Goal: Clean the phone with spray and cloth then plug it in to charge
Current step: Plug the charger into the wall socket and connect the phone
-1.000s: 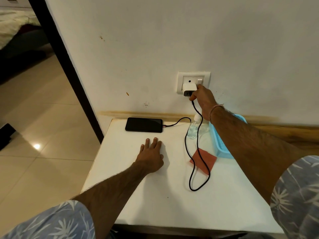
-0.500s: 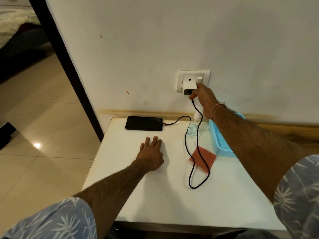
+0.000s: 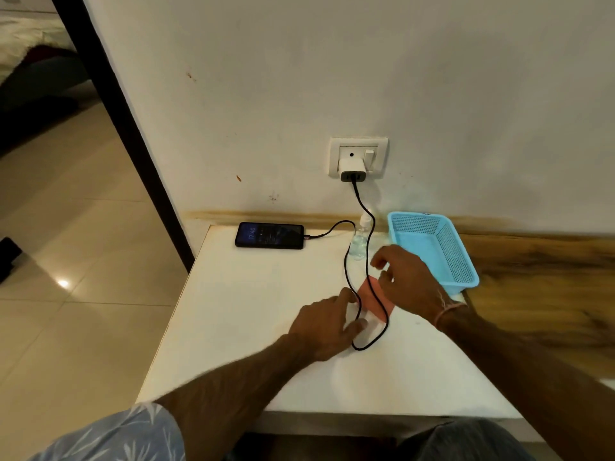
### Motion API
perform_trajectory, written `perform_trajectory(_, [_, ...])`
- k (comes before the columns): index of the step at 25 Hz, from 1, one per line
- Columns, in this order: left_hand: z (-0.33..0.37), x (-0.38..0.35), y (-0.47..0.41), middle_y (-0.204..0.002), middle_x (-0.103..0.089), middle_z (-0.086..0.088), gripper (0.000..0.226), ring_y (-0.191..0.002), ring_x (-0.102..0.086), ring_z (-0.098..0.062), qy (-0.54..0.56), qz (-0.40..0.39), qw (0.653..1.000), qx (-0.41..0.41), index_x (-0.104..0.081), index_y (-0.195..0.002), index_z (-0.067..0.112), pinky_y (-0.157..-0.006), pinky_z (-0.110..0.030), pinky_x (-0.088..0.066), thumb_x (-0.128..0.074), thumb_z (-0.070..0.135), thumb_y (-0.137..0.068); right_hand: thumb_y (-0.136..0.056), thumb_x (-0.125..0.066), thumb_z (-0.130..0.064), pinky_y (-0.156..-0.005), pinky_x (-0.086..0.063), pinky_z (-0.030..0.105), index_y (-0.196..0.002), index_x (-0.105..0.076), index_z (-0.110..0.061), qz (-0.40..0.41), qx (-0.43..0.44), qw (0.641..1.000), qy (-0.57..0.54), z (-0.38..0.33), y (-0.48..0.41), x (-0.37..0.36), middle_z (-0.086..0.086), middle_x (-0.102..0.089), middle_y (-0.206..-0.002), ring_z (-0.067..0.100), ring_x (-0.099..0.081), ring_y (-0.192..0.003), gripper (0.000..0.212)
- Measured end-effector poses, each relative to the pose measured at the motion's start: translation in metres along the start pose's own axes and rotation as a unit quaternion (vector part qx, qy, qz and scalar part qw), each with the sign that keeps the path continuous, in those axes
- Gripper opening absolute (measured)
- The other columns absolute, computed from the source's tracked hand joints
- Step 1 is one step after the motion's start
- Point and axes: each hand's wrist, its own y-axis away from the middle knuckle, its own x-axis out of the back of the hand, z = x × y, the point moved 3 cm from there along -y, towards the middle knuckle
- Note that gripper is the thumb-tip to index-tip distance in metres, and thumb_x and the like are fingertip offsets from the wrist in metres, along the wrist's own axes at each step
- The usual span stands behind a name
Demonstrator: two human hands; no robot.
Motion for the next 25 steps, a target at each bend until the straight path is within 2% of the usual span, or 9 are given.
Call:
perform_trajectory(3, [0.006,-0.023,0.006,-0.099,-0.071,-0.004,0.048,-0.083,-0.063,-0.021,0.046,-0.022,0.997,0.065,-0.038,-0.130,0.024,-0.076,-0.037,-0.053,-0.063,0.042,-0.092,-0.087,-0.054,-0.013,-0.077,-0.049,0.033,-0.098,-0.060,-0.016,-0.083,-0.035,0.996,0.014,0.002,0.019,-0.013,0.000,-0.060,-0.095,0.019,-0.058,-0.086,0.013])
perform_trajectory(5, [0.004,-0.026,0.010,-0.094,-0.072,-0.006,0.039,-0.082,-0.068,-0.024,0.100,-0.011,0.991,0.092,-0.044,-0.122,0.025,-0.081,-0.044,-0.058,-0.066,0.028,-0.090,-0.092,-0.054,-0.026,-0.071,-0.046,0.026,-0.097,-0.059,-0.018,-0.092,-0.030,0.995,0.023,0.001,0.023,-0.021,-0.004,-0.057,-0.092,0.014,-0.057,-0.082,0.011])
perform_trajectory(7, [-0.006,-0.015,0.015,-0.088,-0.073,-0.006,0.032,-0.078,-0.070,-0.024,0.153,0.002,0.984,0.092,-0.051,-0.116,0.024,-0.079,-0.045,-0.059,-0.067,0.021,-0.089,-0.094,-0.052,-0.032,-0.071,-0.047,0.025,-0.097,-0.057,-0.022,-0.098,-0.009,0.994,0.038,-0.001,0.023,-0.030,-0.007,-0.056,-0.093,0.011,-0.057,-0.082,0.011])
perform_trajectory(10, [-0.036,0.015,0.022,-0.077,-0.070,0.002,0.024,-0.074,-0.068,-0.019,0.147,0.015,0.986,0.076,-0.060,-0.110,0.024,-0.077,-0.040,-0.059,-0.065,0.016,-0.088,-0.092,-0.054,-0.019,-0.077,-0.049,0.028,-0.106,-0.058,-0.019,-0.099,0.015,0.994,0.035,-0.011,0.017,-0.035,-0.006,-0.056,-0.103,0.014,-0.058,-0.090,0.014])
perform_trajectory(13, [-0.076,0.049,0.027,-0.073,-0.067,0.010,0.019,-0.072,-0.066,-0.012,0.110,0.026,0.989,0.096,-0.067,-0.106,0.026,-0.078,-0.035,-0.058,-0.067,0.016,-0.089,-0.086,-0.056,-0.007,-0.075,-0.043,0.024,-0.112,-0.059,-0.018,-0.081,0.030,0.996,0.030,-0.022,0.003,-0.037,-0.005,-0.056,-0.110,0.010,-0.052,-0.085,0.028])
perform_trajectory(15, [-0.102,0.071,0.025,-0.079,-0.068,0.008,0.017,-0.077,-0.067,-0.013,0.087,0.035,0.989,0.116,-0.069,-0.104,0.027,-0.077,-0.031,-0.056,-0.069,0.017,-0.091,-0.084,-0.054,-0.003,-0.077,-0.043,0.025,-0.111,-0.059,-0.018,-0.074,0.041,0.996,0.019,-0.029,-0.011,-0.040,-0.004,-0.056,-0.110,0.009,-0.049,-0.085,0.031])
perform_trajectory(18, [-0.136,0.098,0.015,-0.092,-0.067,0.003,0.015,-0.084,-0.064,-0.014,0.051,0.048,0.988,0.140,-0.072,-0.107,0.022,-0.073,-0.023,-0.049,-0.071,0.018,-0.093,-0.082,-0.054,-0.001,-0.080,-0.045,0.030,-0.109,-0.060,-0.015,-0.071,0.059,0.996,0.007,-0.040,-0.036,-0.049,0.000,-0.057,-0.108,0.019,-0.057,-0.091,0.031])
perform_trajectory(21, [-0.161,0.115,-0.002,-0.099,-0.068,0.000,0.015,-0.085,-0.061,-0.013,0.018,0.067,0.986,0.151,-0.074,-0.107,0.018,-0.073,-0.024,-0.045,-0.072,0.018,-0.092,-0.082,-0.054,0.001,-0.078,-0.037,0.024,-0.109,-0.061,-0.012,-0.072,0.048,0.996,0.010,-0.048,-0.067,-0.062,0.003,-0.057,-0.113,0.018,-0.055,-0.095,0.031])
perform_trajectory(25, [-0.193,0.129,-0.027,-0.101,-0.070,0.000,0.015,-0.090,-0.064,-0.017,0.012,0.086,0.981,0.175,-0.073,-0.104,0.018,-0.076,-0.030,-0.052,-0.075,0.016,-0.089,-0.078,-0.055,0.003,-0.083,-0.045,0.032,-0.107,-0.060,-0.009,-0.086,0.033,0.996,0.012,-0.054,-0.106,-0.086,0.009,-0.056,-0.111,0.027,-0.054,-0.100,0.032])
